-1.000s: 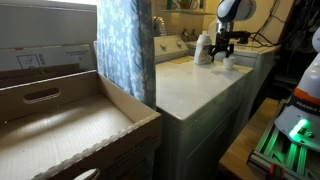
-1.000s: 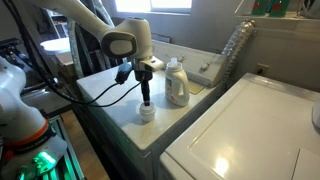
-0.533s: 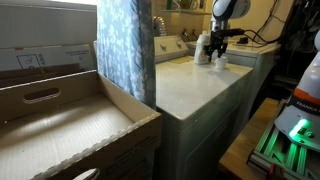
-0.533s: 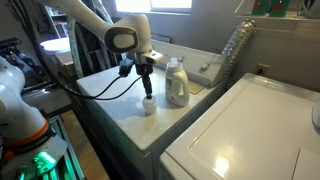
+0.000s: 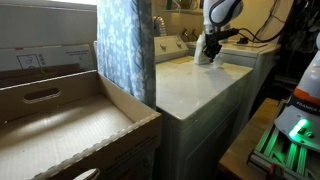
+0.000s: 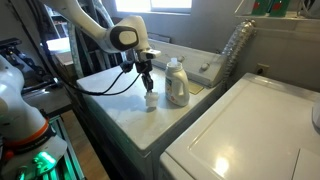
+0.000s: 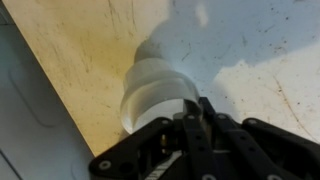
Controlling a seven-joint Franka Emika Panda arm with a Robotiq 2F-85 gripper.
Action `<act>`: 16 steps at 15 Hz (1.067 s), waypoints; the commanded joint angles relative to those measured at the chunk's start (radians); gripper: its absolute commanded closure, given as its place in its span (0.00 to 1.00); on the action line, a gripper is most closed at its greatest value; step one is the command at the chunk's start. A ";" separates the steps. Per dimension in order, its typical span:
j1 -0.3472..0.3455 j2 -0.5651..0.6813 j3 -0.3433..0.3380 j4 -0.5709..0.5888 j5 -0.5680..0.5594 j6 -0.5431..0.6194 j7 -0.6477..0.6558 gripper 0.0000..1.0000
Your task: Place the bottle cap on the bottle
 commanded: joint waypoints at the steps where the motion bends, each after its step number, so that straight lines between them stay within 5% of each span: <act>1: 0.032 0.022 0.018 0.025 -0.128 -0.028 0.080 0.92; 2: 0.042 0.026 0.025 0.029 -0.139 -0.033 0.091 0.67; 3: 0.049 0.031 0.028 0.032 -0.134 -0.033 0.087 0.67; 11: 0.088 0.074 0.028 0.062 -0.120 -0.027 0.068 0.08; 13: 0.096 0.081 0.029 0.072 -0.151 -0.034 0.087 0.46; 16: 0.114 0.093 0.032 0.087 -0.255 -0.075 0.119 0.60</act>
